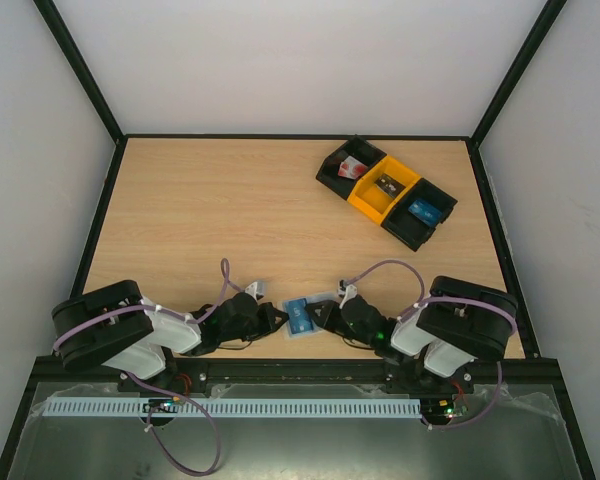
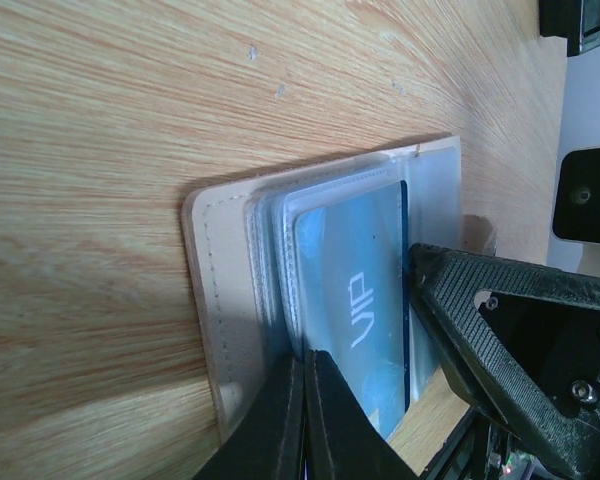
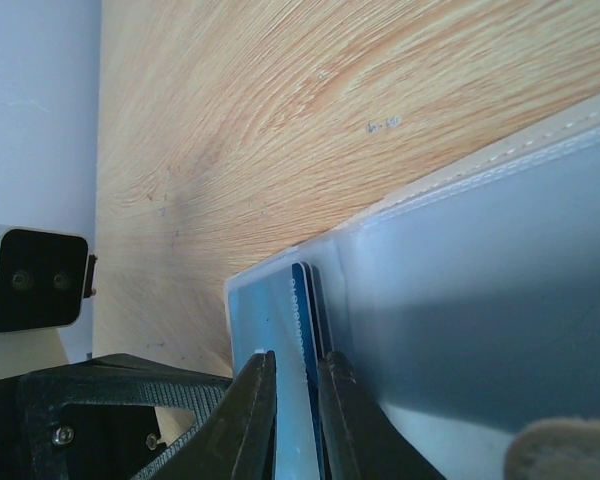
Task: Take the credit cards out of the card holder
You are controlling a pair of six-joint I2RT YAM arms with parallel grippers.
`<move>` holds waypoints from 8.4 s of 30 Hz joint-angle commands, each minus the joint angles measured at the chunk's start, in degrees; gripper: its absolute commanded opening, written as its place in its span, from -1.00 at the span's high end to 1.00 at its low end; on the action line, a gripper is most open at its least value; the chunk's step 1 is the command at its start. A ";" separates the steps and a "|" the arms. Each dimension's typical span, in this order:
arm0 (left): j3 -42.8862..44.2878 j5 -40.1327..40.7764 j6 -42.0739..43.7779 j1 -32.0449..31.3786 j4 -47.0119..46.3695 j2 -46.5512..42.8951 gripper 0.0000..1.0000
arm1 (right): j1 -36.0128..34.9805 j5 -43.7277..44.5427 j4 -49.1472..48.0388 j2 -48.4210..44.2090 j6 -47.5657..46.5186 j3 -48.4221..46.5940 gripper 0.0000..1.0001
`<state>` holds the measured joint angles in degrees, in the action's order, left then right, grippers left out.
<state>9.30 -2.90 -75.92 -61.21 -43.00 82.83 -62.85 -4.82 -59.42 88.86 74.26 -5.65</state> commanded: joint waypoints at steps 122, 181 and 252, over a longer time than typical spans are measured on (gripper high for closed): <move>12.81 -2.35 10.44 4.59 12.47 13.20 0.60 | 0.94 15.79 65.27 -32.29 -17.35 -11.10 0.70; 11.86 -8.71 11.36 7.66 7.66 4.57 0.19 | 0.89 5.25 34.43 -20.65 -11.04 -5.24 0.85; 3.15 -17.69 4.21 8.50 -19.44 10.07 0.94 | 3.13 2.60 25.13 -30.38 -6.36 4.54 0.51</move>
<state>14.06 -17.58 -68.84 -53.65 -52.03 90.65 -60.99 -0.80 -33.58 59.53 66.96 -2.46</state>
